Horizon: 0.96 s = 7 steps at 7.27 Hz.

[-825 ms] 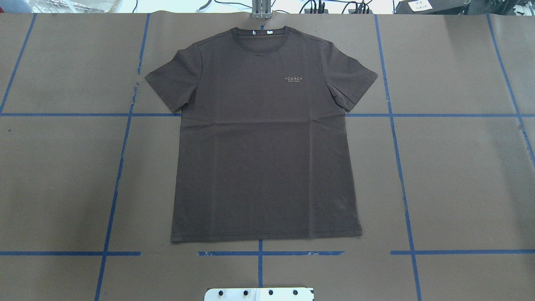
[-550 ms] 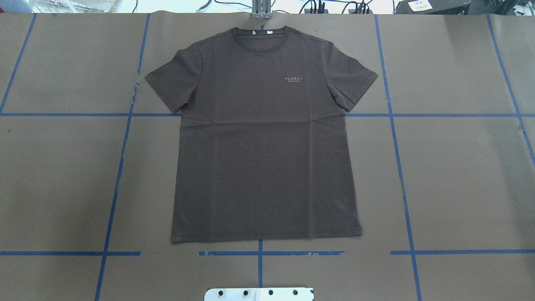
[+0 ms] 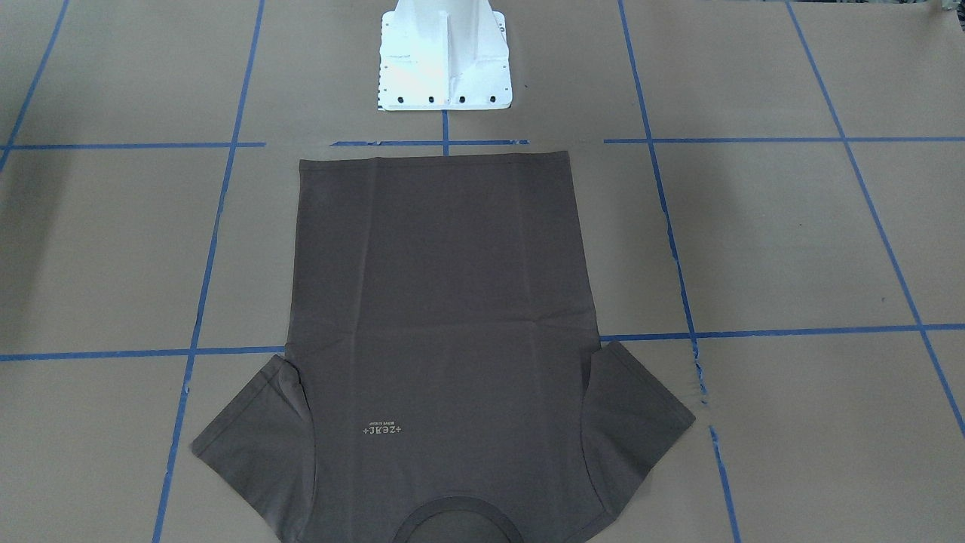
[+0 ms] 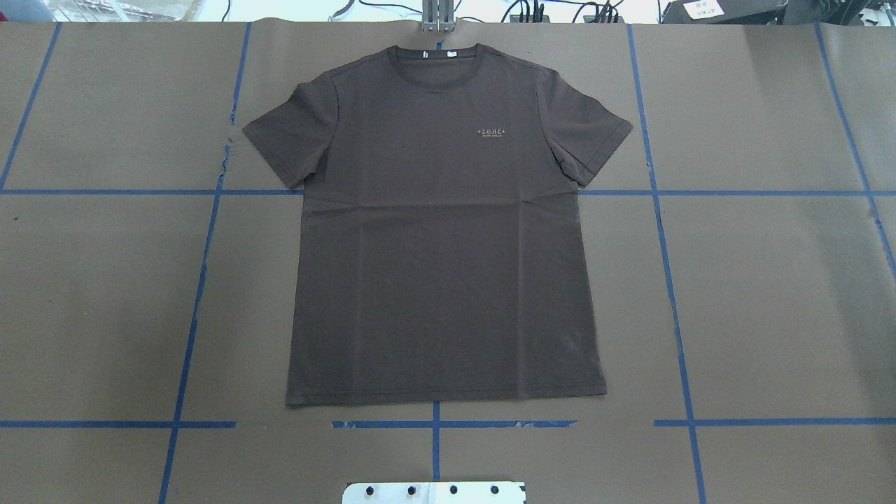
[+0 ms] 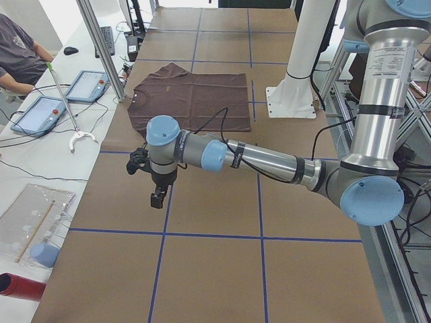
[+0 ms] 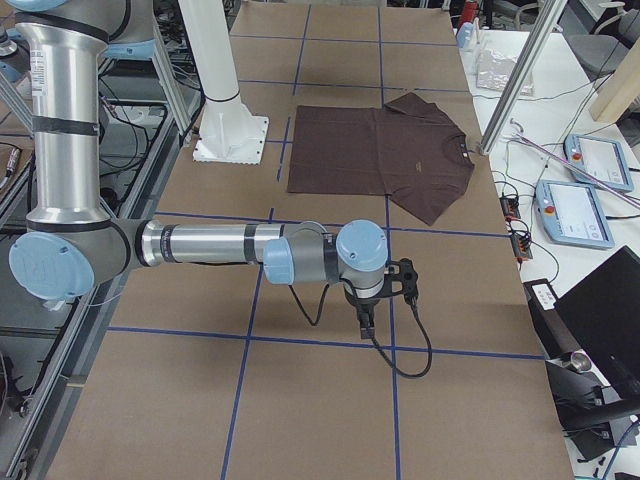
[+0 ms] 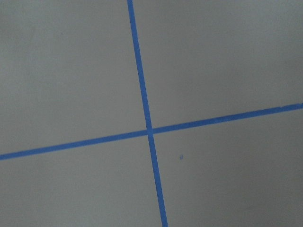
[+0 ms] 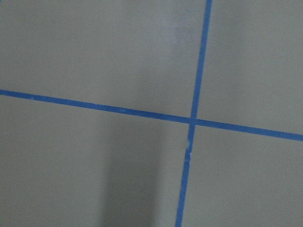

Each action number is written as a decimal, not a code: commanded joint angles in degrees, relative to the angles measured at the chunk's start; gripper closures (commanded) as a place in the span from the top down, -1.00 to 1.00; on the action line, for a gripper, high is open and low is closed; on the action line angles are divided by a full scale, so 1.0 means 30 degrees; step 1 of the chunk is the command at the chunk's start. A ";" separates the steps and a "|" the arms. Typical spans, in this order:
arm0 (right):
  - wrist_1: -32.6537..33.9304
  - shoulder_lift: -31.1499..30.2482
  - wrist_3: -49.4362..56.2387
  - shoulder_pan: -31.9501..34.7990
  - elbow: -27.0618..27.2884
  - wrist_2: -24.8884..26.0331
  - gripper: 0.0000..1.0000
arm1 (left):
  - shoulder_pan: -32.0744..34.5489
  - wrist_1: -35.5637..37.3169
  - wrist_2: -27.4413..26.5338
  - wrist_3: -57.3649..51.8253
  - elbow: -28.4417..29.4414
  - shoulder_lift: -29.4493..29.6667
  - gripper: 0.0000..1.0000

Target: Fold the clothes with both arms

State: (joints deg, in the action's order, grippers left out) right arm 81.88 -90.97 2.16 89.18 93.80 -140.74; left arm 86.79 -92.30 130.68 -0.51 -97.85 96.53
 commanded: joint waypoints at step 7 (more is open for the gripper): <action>-0.7929 0.9689 -1.6462 -0.8444 -0.7507 0.3590 1.00 | -0.2824 -0.3101 -0.0348 0.3509 0.0626 0.3183 1.00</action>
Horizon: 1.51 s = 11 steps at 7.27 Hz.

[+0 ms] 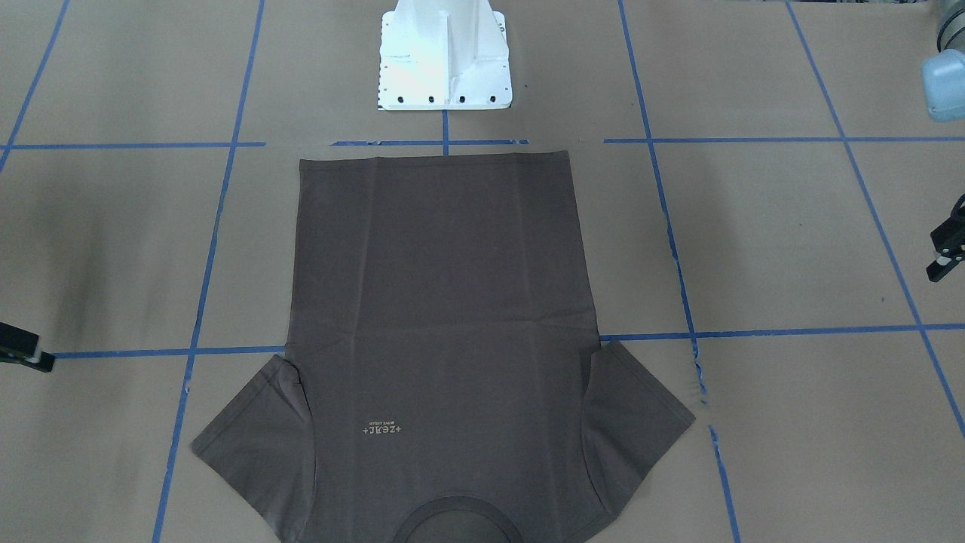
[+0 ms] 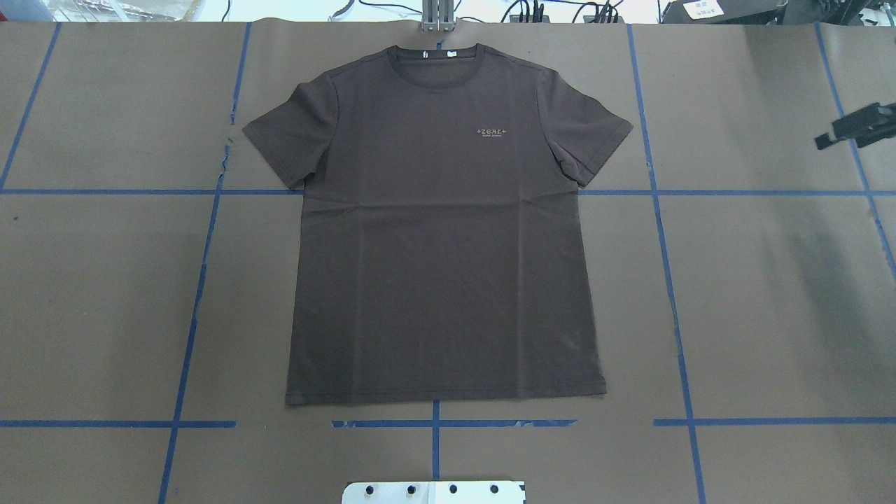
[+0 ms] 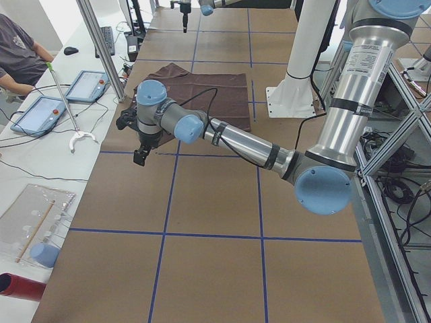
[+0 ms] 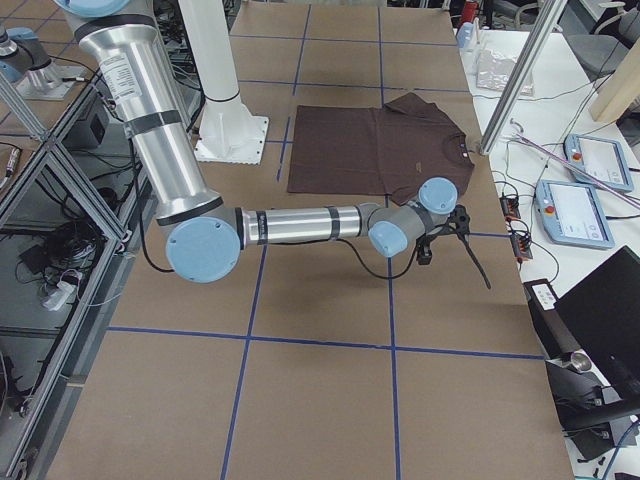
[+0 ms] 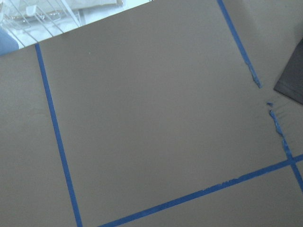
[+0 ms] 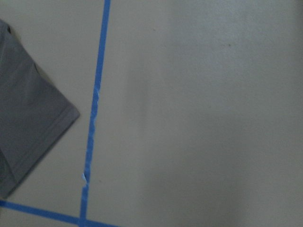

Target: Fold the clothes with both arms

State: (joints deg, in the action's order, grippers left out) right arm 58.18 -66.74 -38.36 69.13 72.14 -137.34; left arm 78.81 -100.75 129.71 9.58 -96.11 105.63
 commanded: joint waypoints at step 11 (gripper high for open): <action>-0.2136 0.6074 -0.4235 -0.4674 -0.7023 0.6697 0.46 | -0.1075 -0.1630 -0.0110 0.2052 0.0863 0.0443 1.00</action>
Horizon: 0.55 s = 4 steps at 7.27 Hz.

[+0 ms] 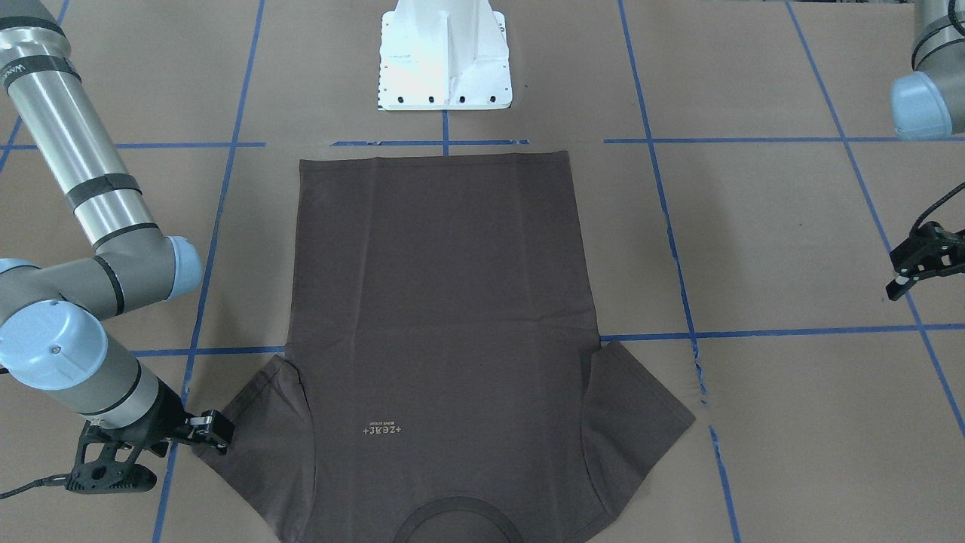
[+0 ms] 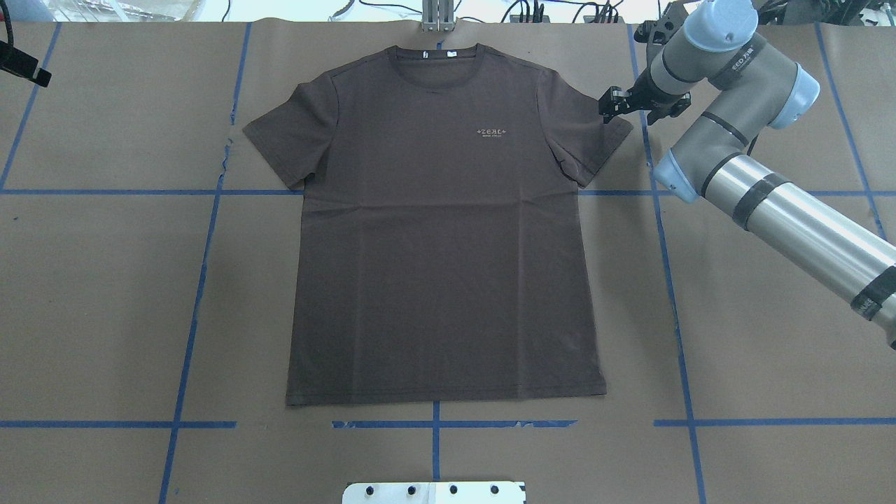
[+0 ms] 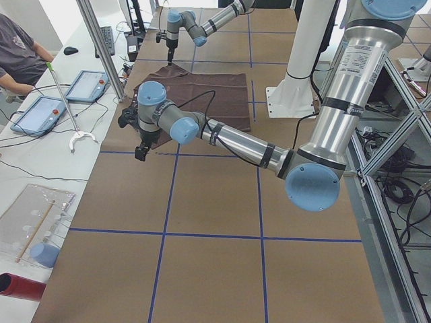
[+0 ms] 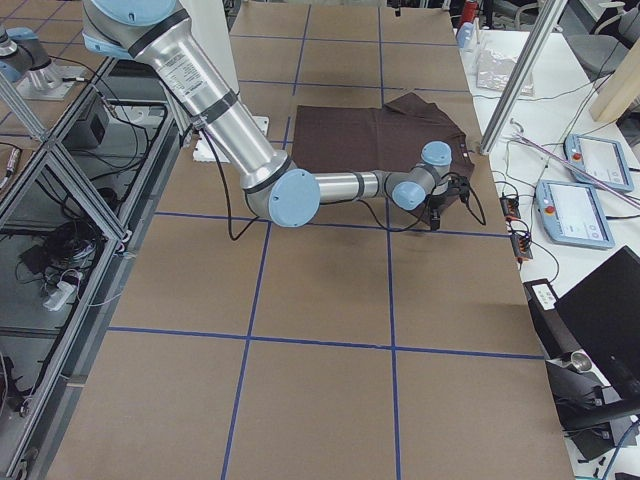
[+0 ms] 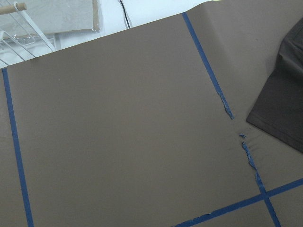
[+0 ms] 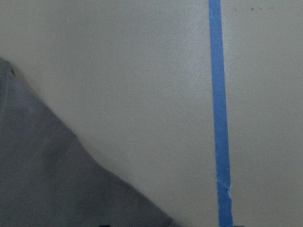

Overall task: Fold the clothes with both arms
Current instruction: 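Move the right gripper over the shirt's shoulder and sleeve nearest it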

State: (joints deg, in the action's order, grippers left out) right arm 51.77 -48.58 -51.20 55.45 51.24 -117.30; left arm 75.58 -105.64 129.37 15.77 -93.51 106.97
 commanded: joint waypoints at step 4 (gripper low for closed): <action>-0.0001 -0.0009 0.0104 -0.0174 -0.0117 -0.0012 -0.49 | 0.0003 0.0000 0.0000 -0.0011 -0.0001 0.0056 1.00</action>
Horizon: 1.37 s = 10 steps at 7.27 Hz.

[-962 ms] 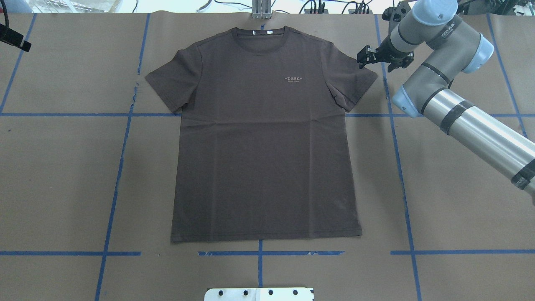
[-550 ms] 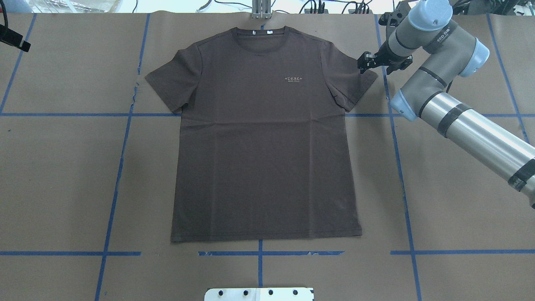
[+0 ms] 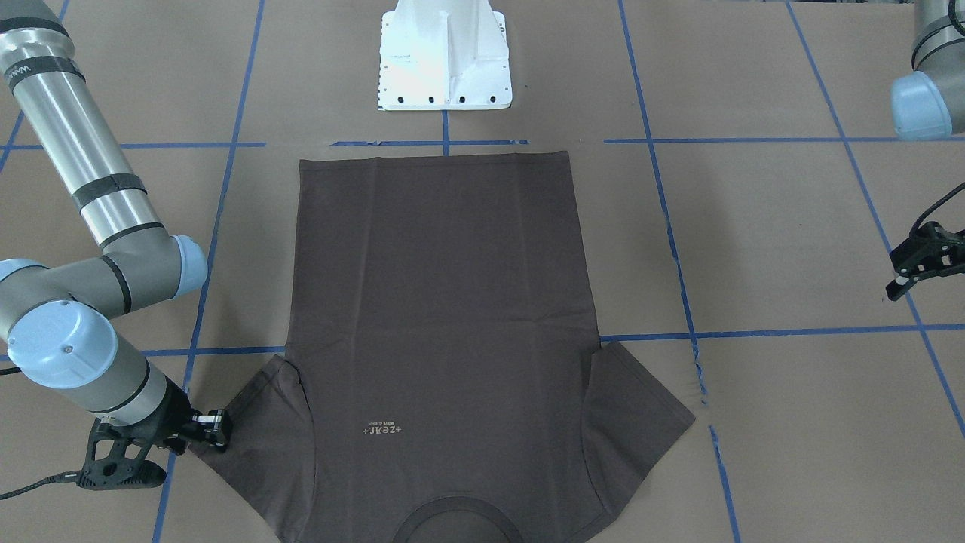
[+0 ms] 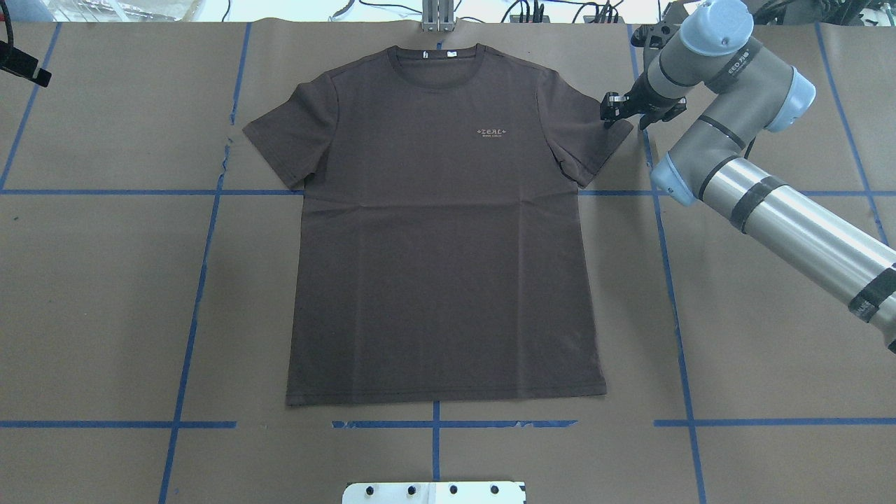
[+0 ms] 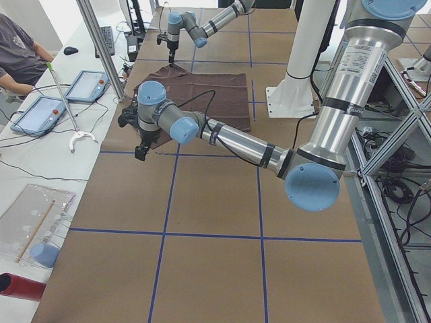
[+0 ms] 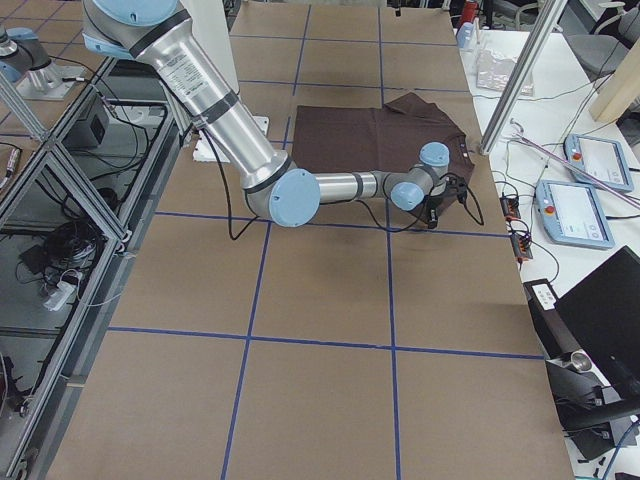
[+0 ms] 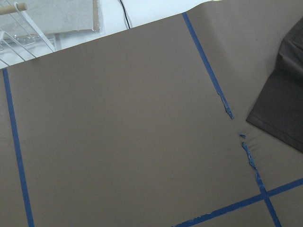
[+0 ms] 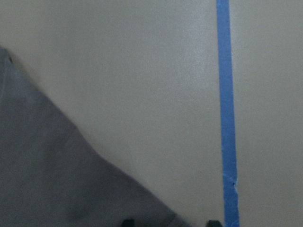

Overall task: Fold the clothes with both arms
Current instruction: 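Move the right gripper over the shirt's shoulder and sleeve nearest it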

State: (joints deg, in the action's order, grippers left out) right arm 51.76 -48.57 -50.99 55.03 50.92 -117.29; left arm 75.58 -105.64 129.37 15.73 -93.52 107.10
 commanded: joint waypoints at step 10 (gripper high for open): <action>0.1995 0.4174 0.0472 -0.2274 0.1632 0.3622 -1.00 | 0.0088 0.0058 0.0000 0.0059 0.0088 0.0393 0.95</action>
State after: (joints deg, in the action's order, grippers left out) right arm 56.77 -39.02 -49.53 52.07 55.80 -112.96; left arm 75.71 -105.47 129.37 15.96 -93.21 108.25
